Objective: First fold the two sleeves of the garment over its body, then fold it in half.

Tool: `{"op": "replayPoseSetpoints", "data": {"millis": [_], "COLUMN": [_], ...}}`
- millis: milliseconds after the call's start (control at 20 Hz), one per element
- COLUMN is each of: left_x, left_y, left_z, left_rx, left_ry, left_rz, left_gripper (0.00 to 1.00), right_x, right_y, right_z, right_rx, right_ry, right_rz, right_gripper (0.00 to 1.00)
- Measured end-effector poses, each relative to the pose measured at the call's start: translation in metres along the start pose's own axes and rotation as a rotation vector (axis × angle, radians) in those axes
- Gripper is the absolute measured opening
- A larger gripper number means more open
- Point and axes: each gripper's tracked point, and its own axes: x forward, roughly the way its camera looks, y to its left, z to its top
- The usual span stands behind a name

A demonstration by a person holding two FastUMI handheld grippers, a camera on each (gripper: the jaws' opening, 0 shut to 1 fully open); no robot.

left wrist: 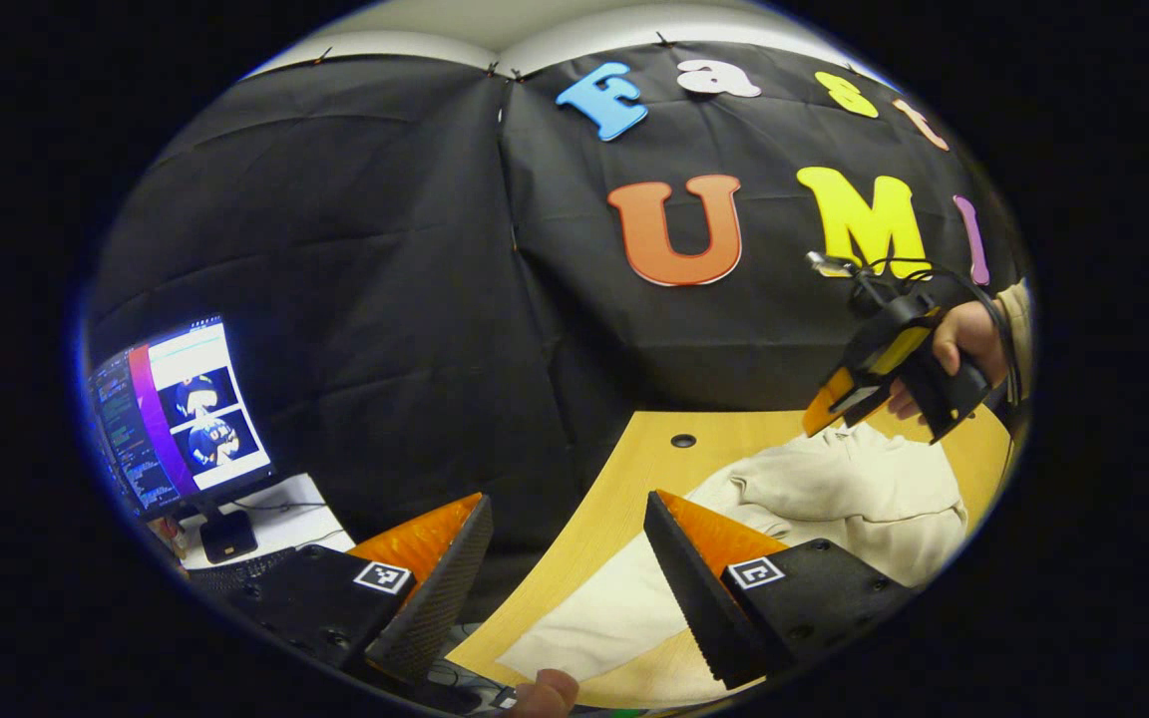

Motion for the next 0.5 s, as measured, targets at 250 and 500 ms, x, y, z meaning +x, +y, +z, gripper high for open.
{"op": "replayPoseSetpoints", "data": {"millis": [250,500], "left_x": [0.02,0.032], "left_y": [0.036,0.04], "left_z": [-0.054,-0.117], "left_rx": [-0.091,-0.195], "left_ry": [0.136,0.338], "left_rz": [0.135,0.19], "left_gripper": [0.99,0.99], "right_x": [-0.065,-0.106], "right_y": [-0.011,-0.04], "right_z": [-0.031,-0.077], "right_rx": [-0.129,-0.119], "right_ry": [-0.033,-0.036], "right_rz": [0.036,0.028], "right_gripper": [0.96,0.96]}}
